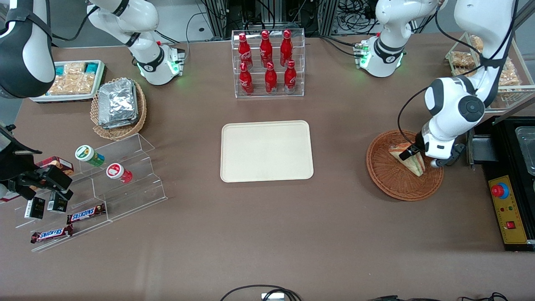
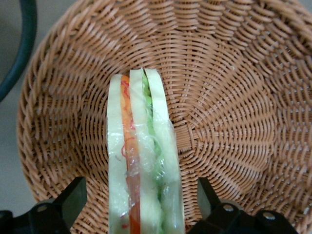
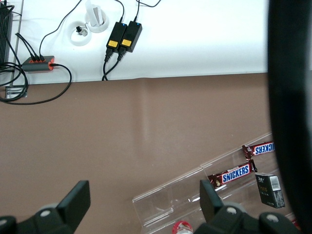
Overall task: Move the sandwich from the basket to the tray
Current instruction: 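Lower the left gripper and close it on the sandwich, then lift the sandwich and carry it toward the cream tray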
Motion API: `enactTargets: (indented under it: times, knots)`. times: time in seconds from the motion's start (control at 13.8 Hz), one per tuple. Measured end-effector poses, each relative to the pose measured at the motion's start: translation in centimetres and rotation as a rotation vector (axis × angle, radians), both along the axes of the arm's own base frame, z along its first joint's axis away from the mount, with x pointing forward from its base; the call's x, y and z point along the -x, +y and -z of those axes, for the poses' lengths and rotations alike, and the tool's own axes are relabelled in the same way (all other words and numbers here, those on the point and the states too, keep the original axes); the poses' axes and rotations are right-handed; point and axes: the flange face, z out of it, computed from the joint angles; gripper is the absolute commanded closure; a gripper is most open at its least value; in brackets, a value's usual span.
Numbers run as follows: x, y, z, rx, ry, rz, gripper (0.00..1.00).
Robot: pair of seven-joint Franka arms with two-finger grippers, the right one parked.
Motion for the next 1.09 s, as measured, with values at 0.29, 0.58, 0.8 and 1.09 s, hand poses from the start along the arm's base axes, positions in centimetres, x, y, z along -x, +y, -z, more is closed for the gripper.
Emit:
enactTargets:
  times: [0.29,0.58,0.8,1.09]
  knots:
    - [0.1,-0.1,1.2,0.006,0.004,-0.022,1.00]
    - [0.1,-0.3,1.2,0.006,0.002,-0.021,1.00]
    - [-0.2,-0.6,0.4,0.002,-0.009,-0.021,1.00]
    - [-1.1,-2.8,-4.4,-0.021,-0.013,0.019,1.00]
